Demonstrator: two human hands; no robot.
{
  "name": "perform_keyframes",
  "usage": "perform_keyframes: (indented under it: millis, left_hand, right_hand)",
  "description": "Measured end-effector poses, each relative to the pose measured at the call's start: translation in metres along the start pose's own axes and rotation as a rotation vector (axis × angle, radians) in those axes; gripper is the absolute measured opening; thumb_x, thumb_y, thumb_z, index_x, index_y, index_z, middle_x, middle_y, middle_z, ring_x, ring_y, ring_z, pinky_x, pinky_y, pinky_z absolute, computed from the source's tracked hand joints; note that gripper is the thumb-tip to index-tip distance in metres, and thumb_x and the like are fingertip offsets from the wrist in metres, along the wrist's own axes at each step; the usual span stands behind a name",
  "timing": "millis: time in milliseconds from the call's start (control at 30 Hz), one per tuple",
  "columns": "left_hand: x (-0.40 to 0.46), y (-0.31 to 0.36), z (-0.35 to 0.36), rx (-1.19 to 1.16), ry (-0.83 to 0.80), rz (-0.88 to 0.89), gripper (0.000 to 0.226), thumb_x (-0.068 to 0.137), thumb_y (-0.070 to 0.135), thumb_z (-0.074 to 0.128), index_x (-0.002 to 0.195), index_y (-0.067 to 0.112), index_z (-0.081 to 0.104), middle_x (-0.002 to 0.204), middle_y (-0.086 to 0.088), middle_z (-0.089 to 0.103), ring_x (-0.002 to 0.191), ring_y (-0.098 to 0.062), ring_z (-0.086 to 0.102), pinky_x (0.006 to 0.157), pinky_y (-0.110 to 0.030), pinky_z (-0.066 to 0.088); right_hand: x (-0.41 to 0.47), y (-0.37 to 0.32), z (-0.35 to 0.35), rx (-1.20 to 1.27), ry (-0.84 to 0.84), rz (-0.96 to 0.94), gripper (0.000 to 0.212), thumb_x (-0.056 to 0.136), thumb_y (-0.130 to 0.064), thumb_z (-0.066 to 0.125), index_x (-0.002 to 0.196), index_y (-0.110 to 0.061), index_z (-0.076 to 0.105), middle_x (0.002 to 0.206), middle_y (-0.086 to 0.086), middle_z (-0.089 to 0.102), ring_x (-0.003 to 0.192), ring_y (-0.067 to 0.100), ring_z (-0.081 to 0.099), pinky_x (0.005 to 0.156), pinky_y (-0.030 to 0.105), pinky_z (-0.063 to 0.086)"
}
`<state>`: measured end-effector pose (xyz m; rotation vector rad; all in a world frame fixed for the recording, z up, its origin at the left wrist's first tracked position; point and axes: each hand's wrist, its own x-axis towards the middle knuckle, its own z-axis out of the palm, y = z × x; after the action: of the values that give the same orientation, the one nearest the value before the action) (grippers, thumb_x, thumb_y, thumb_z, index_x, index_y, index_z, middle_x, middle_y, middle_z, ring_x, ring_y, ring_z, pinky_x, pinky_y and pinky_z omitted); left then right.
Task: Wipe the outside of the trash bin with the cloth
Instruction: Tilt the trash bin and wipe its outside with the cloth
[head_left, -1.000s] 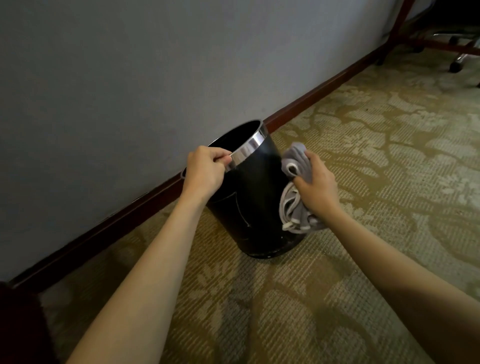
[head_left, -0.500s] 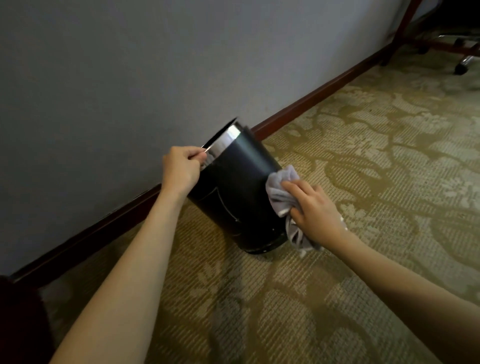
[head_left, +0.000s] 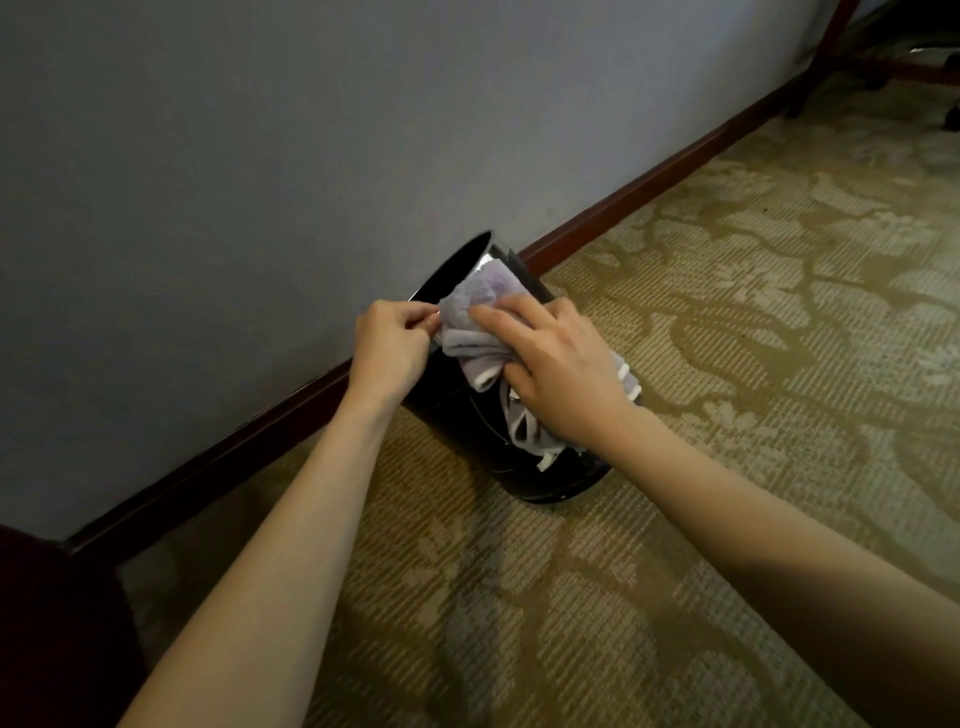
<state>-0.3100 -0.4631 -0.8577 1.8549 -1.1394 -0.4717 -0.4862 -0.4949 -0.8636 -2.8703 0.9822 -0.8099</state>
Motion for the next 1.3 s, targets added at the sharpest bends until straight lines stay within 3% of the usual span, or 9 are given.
perform_keyframes:
  millis: [100,200,400,533,600,767,933,1133,1300]
  left_hand:
    - [0.000,0.000,-0.005,0.002,0.027,-0.021,0.017,0.087,0.015,0.062,0.098,0.013,0.075,0.084,0.000,0.071,0.093,-0.022,0.067,0.074,-0.022,0.043]
    - [0.002,-0.004,-0.011,-0.032,0.030,-0.099,0.021,0.089,0.018,0.061,0.106,0.013,0.073,0.103,-0.006,0.072,0.102,-0.026,0.064,0.094,-0.037,0.049]
    - [0.001,-0.008,-0.018,-0.073,0.014,-0.166,0.021,0.091,0.020,0.059,0.108,0.016,0.071,0.109,-0.003,0.070,0.103,-0.021,0.062,0.096,-0.042,0.048]
    - [-0.006,0.002,-0.009,-0.069,0.010,-0.116,0.016,0.090,0.019,0.059,0.085,0.026,0.074,0.087,0.014,0.069,0.076,0.001,0.059,0.065,-0.011,0.044]
    - [-0.009,0.009,-0.002,-0.061,-0.036,-0.088,0.021,0.087,0.020,0.058,0.072,0.020,0.073,0.075,0.003,0.071,0.070,-0.005,0.062,0.057,-0.020,0.048]
    - [-0.012,0.025,0.019,0.068,-0.048,0.006,0.028,0.082,0.028,0.056,0.071,0.006,0.069,0.068,-0.011,0.068,0.070,-0.028,0.066,0.072,-0.046,0.054]
    - [-0.005,0.020,0.011,-0.062,-0.106,-0.076,0.021,0.086,0.023,0.058,0.075,0.013,0.073,0.076,-0.003,0.072,0.070,-0.011,0.066,0.058,-0.024,0.051]
    - [-0.005,0.021,0.009,-0.136,-0.098,-0.108,0.024,0.089,0.018,0.055,0.077,0.008,0.073,0.072,-0.003,0.070,0.064,-0.006,0.063,0.056,-0.022,0.045]
    - [-0.005,0.031,0.020,-0.111,-0.066,-0.080,0.029,0.084,0.019,0.058,0.058,0.017,0.071,0.065,-0.007,0.066,0.070,-0.022,0.063,0.062,-0.032,0.050]
  right_hand:
    - [-0.020,0.004,0.002,-0.116,-0.097,-0.097,0.044,0.086,-0.022,0.058,0.130,-0.023,0.053,0.129,0.007,0.054,0.097,0.036,0.051,0.074,0.047,0.047]
    - [-0.055,0.020,0.009,-0.225,-0.222,-0.154,0.040,0.083,-0.023,0.062,0.123,-0.025,0.060,0.120,0.005,0.061,0.087,0.035,0.055,0.066,0.044,0.049]
    - [-0.098,0.059,0.012,-0.186,-0.304,-0.011,0.042,0.080,-0.020,0.065,0.122,-0.022,0.062,0.117,0.007,0.063,0.085,0.037,0.057,0.067,0.048,0.052]
    - [-0.083,0.069,0.014,-0.114,-0.212,0.167,0.044,0.083,-0.013,0.062,0.127,-0.019,0.058,0.122,0.011,0.059,0.084,0.036,0.054,0.073,0.048,0.048]
    - [-0.064,0.063,0.014,-0.038,-0.115,0.209,0.045,0.084,-0.010,0.060,0.129,-0.015,0.056,0.123,0.013,0.058,0.086,0.038,0.055,0.079,0.047,0.045]
    - [-0.026,0.033,0.011,0.070,0.068,0.155,0.047,0.085,-0.016,0.050,0.131,-0.017,0.054,0.125,0.009,0.056,0.087,0.036,0.052,0.073,0.048,0.047]
    - [-0.065,0.054,0.019,-0.021,-0.115,0.017,0.047,0.083,-0.013,0.057,0.129,-0.016,0.056,0.127,0.011,0.056,0.089,0.037,0.052,0.074,0.050,0.047]
    - [-0.118,0.108,0.032,-0.145,-0.353,0.386,0.050,0.093,-0.022,0.048,0.142,-0.025,0.039,0.139,0.002,0.046,0.100,0.034,0.052,0.088,0.043,0.042]
    - [-0.086,0.077,0.030,0.002,-0.112,0.381,0.048,0.088,-0.016,0.054,0.135,-0.019,0.049,0.130,0.007,0.053,0.095,0.037,0.052,0.082,0.047,0.045]
